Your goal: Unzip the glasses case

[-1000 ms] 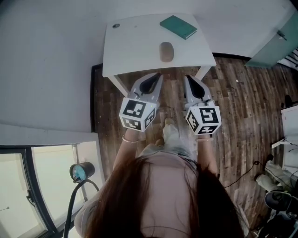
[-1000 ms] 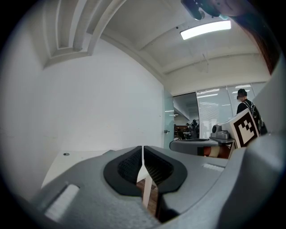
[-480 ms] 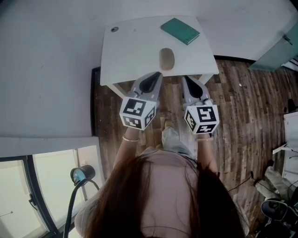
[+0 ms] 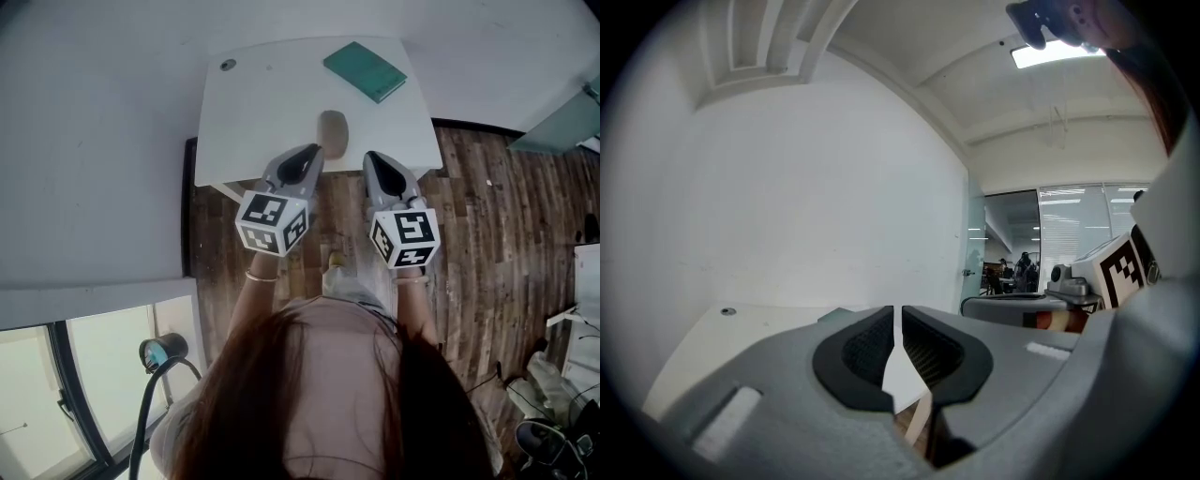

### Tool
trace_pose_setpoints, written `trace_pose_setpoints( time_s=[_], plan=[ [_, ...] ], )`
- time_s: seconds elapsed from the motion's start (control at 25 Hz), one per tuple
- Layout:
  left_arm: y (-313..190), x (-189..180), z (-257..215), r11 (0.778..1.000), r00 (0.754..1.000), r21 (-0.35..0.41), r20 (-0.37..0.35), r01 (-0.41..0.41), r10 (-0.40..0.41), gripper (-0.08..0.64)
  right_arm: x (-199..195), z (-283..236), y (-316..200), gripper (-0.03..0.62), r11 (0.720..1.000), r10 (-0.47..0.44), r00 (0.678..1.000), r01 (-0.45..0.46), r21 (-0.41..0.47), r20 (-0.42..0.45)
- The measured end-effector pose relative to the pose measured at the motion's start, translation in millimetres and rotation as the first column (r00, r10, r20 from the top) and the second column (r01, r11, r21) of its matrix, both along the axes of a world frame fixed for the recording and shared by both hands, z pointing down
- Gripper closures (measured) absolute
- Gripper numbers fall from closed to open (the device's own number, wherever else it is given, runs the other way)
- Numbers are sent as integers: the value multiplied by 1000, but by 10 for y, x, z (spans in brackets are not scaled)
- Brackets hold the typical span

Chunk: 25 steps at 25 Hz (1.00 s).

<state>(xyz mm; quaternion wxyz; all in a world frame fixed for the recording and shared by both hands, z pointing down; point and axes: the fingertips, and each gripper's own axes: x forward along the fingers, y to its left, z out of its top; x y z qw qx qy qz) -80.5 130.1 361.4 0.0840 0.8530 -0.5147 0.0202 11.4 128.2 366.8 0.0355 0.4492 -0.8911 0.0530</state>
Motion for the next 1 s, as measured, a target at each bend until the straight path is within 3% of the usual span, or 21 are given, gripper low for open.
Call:
trace_pose_setpoints(
  time_s=[0.64,1.0],
  plan=[
    [-677,-15,361,991,996,-124,-62,58,-66,532,79,115,-760,589,997,-78,996,77,-19,-47],
    [-881,-164,657,979,994,-197,-79,57,-74,476,-23,303,-1014,589,993,-99,992,94,-65,-73]
  ],
)
